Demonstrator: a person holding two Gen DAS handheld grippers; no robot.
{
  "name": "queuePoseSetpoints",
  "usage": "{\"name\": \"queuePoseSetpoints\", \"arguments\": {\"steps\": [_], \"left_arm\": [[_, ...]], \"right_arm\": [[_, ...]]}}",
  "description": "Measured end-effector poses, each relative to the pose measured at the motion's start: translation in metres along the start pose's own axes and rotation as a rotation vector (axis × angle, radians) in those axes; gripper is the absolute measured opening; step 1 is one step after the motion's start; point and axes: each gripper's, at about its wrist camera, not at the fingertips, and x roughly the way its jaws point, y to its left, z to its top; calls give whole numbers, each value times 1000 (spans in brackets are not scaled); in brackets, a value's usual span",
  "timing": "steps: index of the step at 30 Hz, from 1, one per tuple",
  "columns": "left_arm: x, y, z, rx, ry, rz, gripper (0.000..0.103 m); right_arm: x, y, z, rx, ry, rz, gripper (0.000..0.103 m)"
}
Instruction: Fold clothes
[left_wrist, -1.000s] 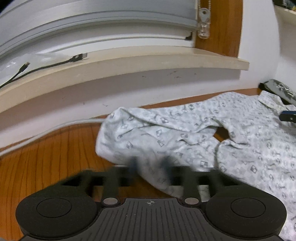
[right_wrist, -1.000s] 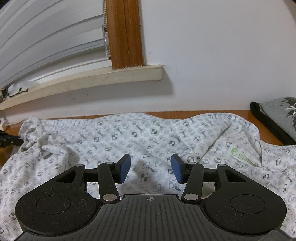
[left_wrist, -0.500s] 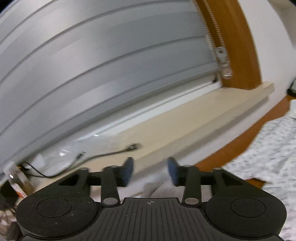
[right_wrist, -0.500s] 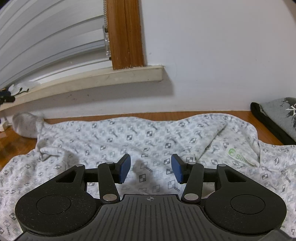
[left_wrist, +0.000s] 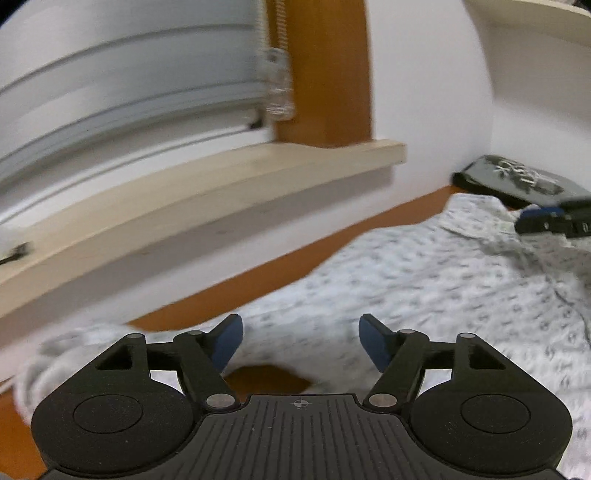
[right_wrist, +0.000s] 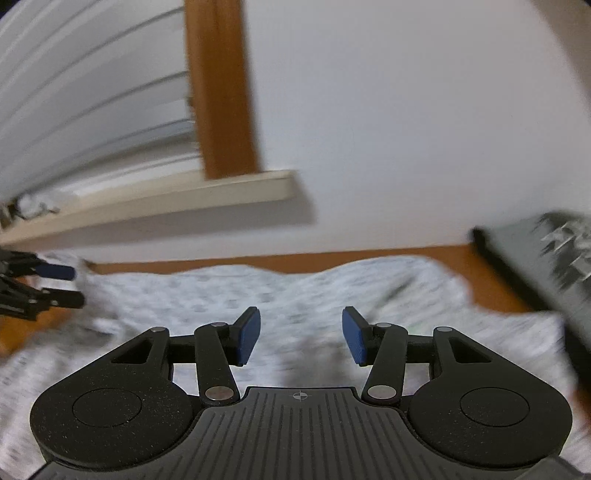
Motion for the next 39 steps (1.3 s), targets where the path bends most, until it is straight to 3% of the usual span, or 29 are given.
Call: {"name": "queuePoseSetpoints", "arguments": {"steps": [2, 11, 13, 19, 21, 22, 34, 37, 39], "left_arm": [[11, -12, 1, -6, 6, -44, 73], [41, -17, -8, -38, 52, -19, 73], [41, -15, -8, -47, 54, -14, 73], [43, -18, -7, -39, 66, 28, 73], [42, -15, -7, -50, 69, 33, 73], [42, -14, -7, -55, 71, 30, 73], [43, -14, -10, -37, 74, 15, 74], [44, -11, -9, -51, 79, 4, 74], [44, -11, -9, -48, 80, 4, 74]], "right_arm": [[7, -17, 6, -15, 21, -41, 49], [79, -44, 38, -55, 129, -43, 51], [98, -28, 38, -87, 147, -1, 56], [138, 9, 39, -260, 229, 7, 54], [142, 13, 39, -310, 251, -5, 35], [136, 6, 39, -307, 245, -28, 5], [30, -112, 13, -6, 156, -251, 13], [23, -126, -2, 19, 168, -259, 29], [24, -129, -12, 40, 193, -217, 40]]}}
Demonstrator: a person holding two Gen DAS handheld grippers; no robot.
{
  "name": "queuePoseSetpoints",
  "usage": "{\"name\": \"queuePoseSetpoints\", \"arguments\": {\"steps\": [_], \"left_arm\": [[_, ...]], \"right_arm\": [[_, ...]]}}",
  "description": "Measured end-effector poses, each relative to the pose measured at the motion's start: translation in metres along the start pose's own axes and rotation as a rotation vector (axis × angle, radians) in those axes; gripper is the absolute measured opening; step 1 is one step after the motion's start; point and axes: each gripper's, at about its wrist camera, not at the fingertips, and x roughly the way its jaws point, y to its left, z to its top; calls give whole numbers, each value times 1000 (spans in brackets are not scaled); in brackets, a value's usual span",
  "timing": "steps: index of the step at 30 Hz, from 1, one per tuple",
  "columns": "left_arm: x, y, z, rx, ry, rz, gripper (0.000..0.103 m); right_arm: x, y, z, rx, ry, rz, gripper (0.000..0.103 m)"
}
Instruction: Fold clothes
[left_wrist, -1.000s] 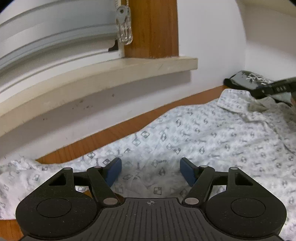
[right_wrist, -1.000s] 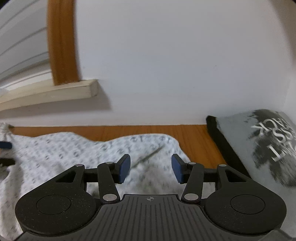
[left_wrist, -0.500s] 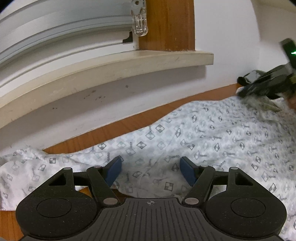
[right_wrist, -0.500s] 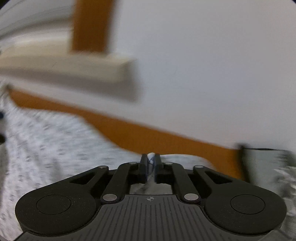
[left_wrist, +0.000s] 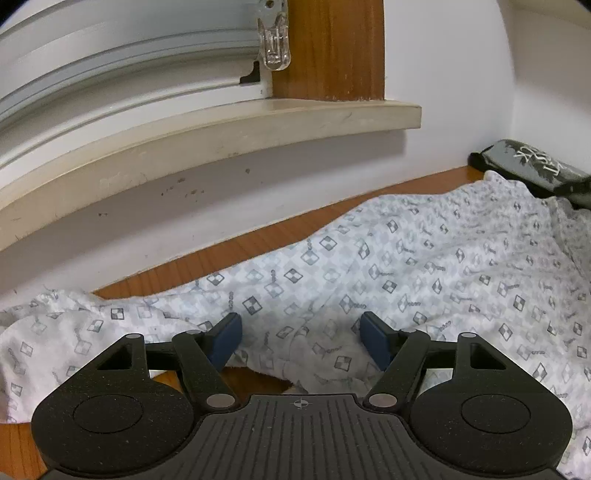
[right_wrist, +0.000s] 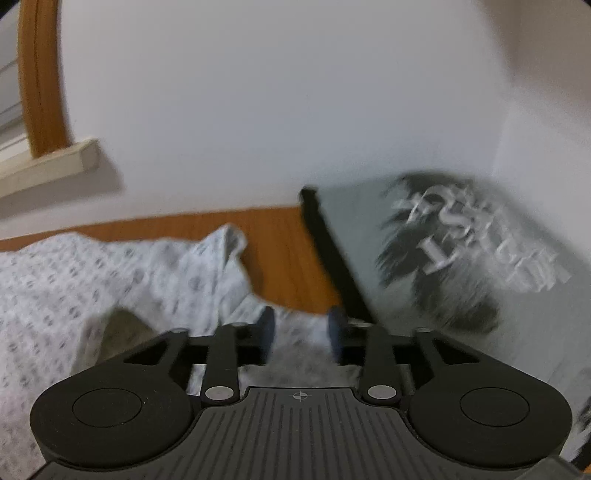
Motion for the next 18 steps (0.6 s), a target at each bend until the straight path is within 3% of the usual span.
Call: {"name": "queuePoseSetpoints", "arguments": {"steps": [7, 11, 18], "left_arm": [[-5, 6, -1, -22, -7, -20, 74], [-37, 26, -4, -65, -31, -14, 75], [-110, 62, -30, -70, -25, 47, 75]], "right_arm": [[6, 19, -17, -81, 1, -56, 42], [3, 30, -24, -71, -47, -2, 44], [0, 58, -32, -123, -123, 9, 44]]}}
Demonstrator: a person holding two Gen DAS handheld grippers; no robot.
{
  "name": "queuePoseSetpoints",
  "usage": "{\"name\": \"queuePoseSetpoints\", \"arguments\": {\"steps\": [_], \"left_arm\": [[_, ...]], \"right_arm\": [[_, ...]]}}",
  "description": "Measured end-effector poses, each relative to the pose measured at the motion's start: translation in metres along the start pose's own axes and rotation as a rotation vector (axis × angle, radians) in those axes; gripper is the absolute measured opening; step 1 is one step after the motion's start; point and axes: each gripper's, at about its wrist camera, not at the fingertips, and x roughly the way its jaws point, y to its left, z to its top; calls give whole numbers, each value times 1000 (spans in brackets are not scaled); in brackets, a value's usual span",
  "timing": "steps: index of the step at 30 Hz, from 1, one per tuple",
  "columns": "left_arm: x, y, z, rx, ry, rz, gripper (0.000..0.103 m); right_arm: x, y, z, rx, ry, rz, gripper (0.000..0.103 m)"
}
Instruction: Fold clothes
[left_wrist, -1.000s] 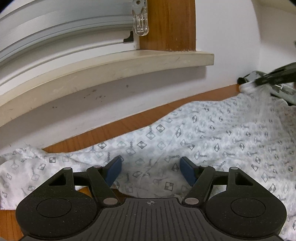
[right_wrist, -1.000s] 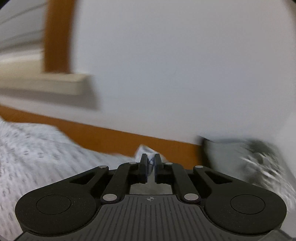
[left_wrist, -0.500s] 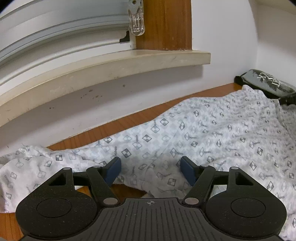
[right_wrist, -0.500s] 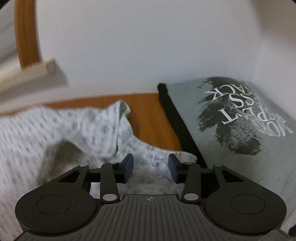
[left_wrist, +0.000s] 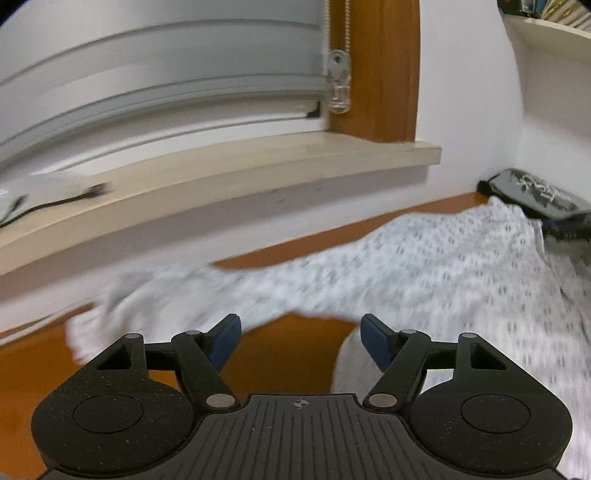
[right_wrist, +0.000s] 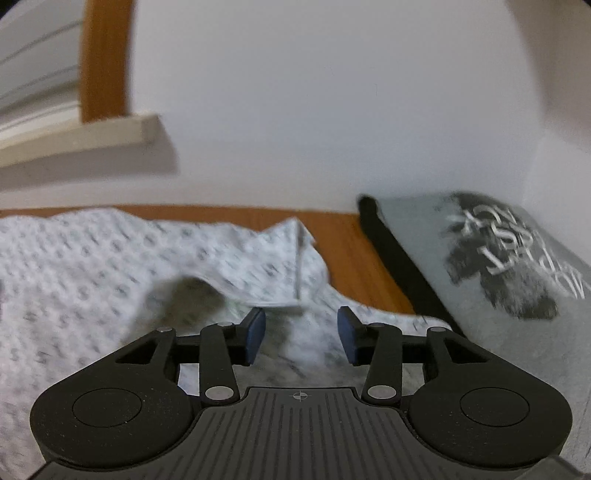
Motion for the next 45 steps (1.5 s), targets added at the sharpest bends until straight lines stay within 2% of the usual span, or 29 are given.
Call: {"name": "queuePoseSetpoints", "arguments": {"steps": [4, 7, 10, 14, 16, 19, 22, 25, 27, 28, 29, 31, 37, 39, 40, 41, 43, 45], "left_arm": [[-18, 7, -21, -16, 24, -3, 74], [-31, 12, -37, -28, 43, -5, 70], [-44, 17, -53, -39, 61, -7, 66], [-62, 24, -74, -55, 85, -10, 65], [-64, 26, -79, -70, 85, -21, 65], [-66, 29, -85, -92, 82, -39, 65], [-71, 31, -89, -105, 75, -58, 65], [-77, 34, -92, -128, 73, -89, 65], [-81, 37, -94, -142, 68, -103, 65], [-83, 38, -95, -148, 65, -108, 65], [-84, 39, -95, -153, 60, -114, 65], [-86, 40, -96, -164, 50, -126, 65], [-81, 34, -93, -139, 56, -157, 65], [-78, 31, -92, -122, 58, -164, 57], [-77, 29, -91, -119, 58, -180, 45], [-76, 28, -90, -117, 59, -199, 28], [-78, 26, -84, -102, 28, -177, 10], [-80, 24, -77, -87, -5, -151, 7]], "right_arm": [[-13, 26, 16, -38, -23, 84, 44], [-14, 60, 28, -83, -22, 160, 44], [-11, 110, 42, -143, -13, 258, 45], [-9, 179, 64, -211, 5, 392, 45], [-5, 213, 73, -219, 40, 478, 45], [4, 259, 78, -248, 92, 549, 45], [12, 294, 75, -303, 132, 540, 45], [16, 299, 75, -305, 140, 527, 44], [18, 293, 76, -291, 152, 536, 33], [18, 289, 76, -286, 157, 539, 16], [18, 286, 76, -284, 155, 535, 6], [13, 280, 74, -297, 100, 477, 5], [-11, 253, 84, -259, -49, 413, 3], [-19, 245, 88, -247, -98, 391, 3], [-23, 240, 89, -240, -123, 380, 3], [-27, 236, 91, -234, -148, 369, 3], [-35, 227, 95, -221, -197, 347, 3], [-46, 217, 99, -221, -240, 324, 3]]}}
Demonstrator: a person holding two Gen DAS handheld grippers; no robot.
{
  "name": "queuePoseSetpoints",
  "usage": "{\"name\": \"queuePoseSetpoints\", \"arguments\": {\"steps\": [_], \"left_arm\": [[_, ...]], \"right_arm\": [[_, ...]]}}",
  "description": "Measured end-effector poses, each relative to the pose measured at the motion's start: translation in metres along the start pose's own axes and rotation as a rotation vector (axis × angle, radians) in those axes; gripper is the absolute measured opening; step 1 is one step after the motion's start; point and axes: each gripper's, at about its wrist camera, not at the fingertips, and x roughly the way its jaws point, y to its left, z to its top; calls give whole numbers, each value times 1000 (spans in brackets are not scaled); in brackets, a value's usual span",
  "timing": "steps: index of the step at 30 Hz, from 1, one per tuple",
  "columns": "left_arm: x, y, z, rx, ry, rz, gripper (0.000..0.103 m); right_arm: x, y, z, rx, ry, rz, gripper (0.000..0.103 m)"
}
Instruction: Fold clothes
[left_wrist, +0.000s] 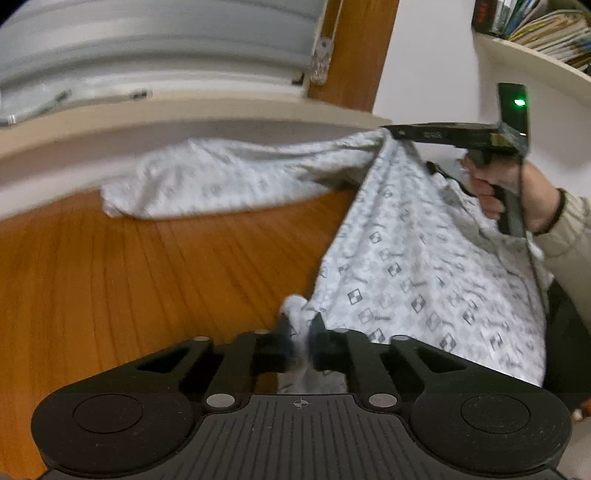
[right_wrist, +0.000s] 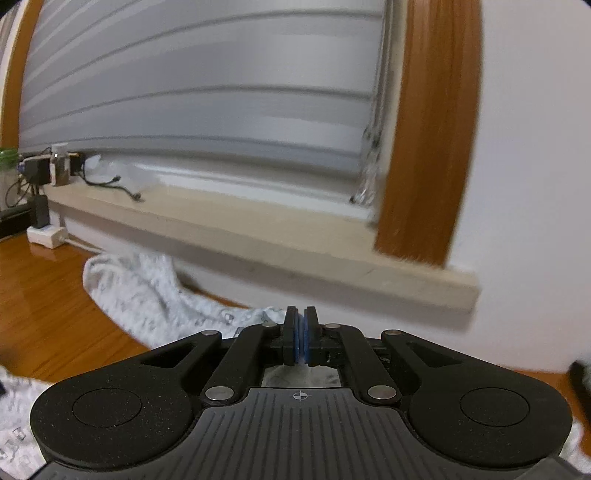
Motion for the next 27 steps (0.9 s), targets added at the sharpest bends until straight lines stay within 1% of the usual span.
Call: {"name": "queuePoseSetpoints", "arguments": {"steps": [1, 3, 5, 7, 8, 9, 10, 12, 13, 14, 15, 16, 17, 18, 19, 20, 21, 23, 27], "left_arm": [[-4, 0, 7, 2, -36, 31, 6], [-16, 4, 29, -18, -126, 69, 6], [-33, 8, 62, -45, -221, 65, 6], [-41, 3, 91, -25, -281, 77, 6], [-39, -2, 106, 4, -289, 99, 6], [-31, -8, 117, 39, -274, 129, 6], [-15, -11, 125, 63, -227, 151, 8], [22, -9, 126, 64, -109, 176, 15], [39, -6, 122, 62, -60, 192, 25], [49, -5, 116, 66, -35, 208, 37], [53, -2, 109, 69, -33, 225, 41], [55, 3, 101, 53, -32, 225, 45], [56, 9, 94, 34, -31, 222, 47], [55, 14, 88, 12, -27, 215, 48], [53, 17, 82, -6, -26, 212, 51], [52, 19, 78, -20, -25, 211, 59], [51, 18, 74, -26, -26, 209, 61], [49, 16, 68, -37, -36, 188, 66], [64, -3, 67, -24, -35, 152, 72]], "right_arm": [[-6, -5, 4, -1, -21, -18, 2], [-17, -16, 12, -2, -63, -55, 2], [-27, -28, 23, 16, -109, -93, 2], [-32, -37, 31, 24, -151, -142, 2], [-33, -41, 35, 26, -164, -166, 2], [-26, -44, 35, 19, -143, -187, 2], [-18, -46, 33, 14, -117, -202, 2], [2, -52, 19, 27, -15, -189, 3], [12, -55, 12, 34, 36, -182, 5], [22, -58, 5, 40, 87, -175, 11], [30, -61, -1, 47, 129, -167, 14], [27, -64, -5, 53, 132, -155, 20], [23, -67, -8, 48, 128, -149, 25], [20, -70, -11, 32, 137, -145, 27], [18, -72, -13, 16, 148, -140, 30], [15, -74, -15, 7, 166, -132, 34], [11, -80, -18, 13, 174, -132, 34], [1, -90, -24, 25, 190, -133, 39], [-18, -111, -36, 50, 223, -135, 40]]}}
